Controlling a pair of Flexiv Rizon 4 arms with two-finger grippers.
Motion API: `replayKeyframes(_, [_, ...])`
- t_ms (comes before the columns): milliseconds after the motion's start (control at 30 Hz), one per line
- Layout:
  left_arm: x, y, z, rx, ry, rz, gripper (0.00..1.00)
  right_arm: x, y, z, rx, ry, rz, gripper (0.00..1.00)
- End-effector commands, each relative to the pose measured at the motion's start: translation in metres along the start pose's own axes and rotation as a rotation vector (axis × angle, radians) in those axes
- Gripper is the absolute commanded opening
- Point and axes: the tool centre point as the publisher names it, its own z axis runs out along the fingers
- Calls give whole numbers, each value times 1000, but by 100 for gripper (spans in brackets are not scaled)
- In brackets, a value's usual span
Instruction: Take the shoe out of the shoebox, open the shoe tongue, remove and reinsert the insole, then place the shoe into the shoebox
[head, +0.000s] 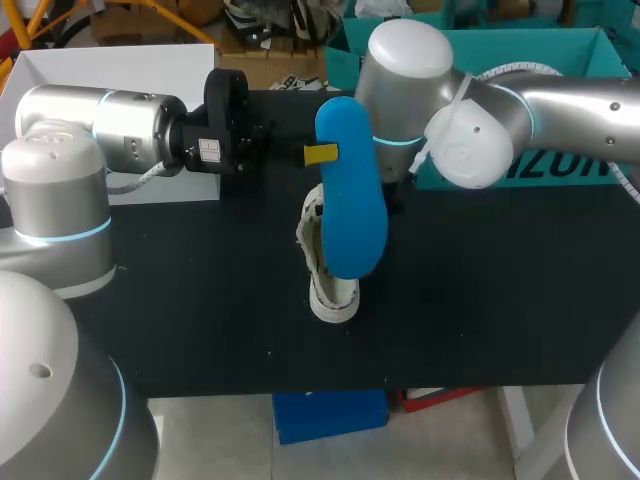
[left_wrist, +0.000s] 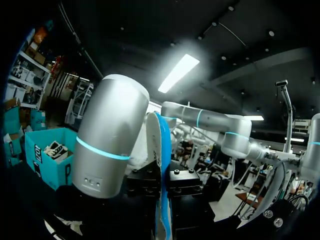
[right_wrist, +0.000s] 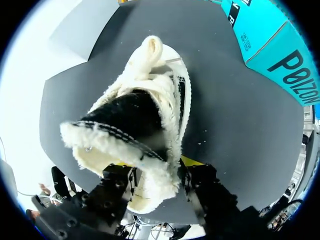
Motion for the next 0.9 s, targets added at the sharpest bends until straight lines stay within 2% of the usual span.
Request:
replayKeyframes(33, [0, 1, 2, 1, -5, 2, 0, -9, -8, -24, -33, 14, -2, 100])
replayKeyframes(433, [0, 1, 2, 1, -5, 2, 0, -20, -10, -49, -64, 159, -28, 100])
replayKeyframes(733, [0, 1, 2, 1, -5, 2, 0, -26, -2, -65, -118, 392, -31, 100])
replayKeyframes(900, [0, 1, 2, 1, -5, 2, 0, -21, 0, -79, -160, 491, -54, 100])
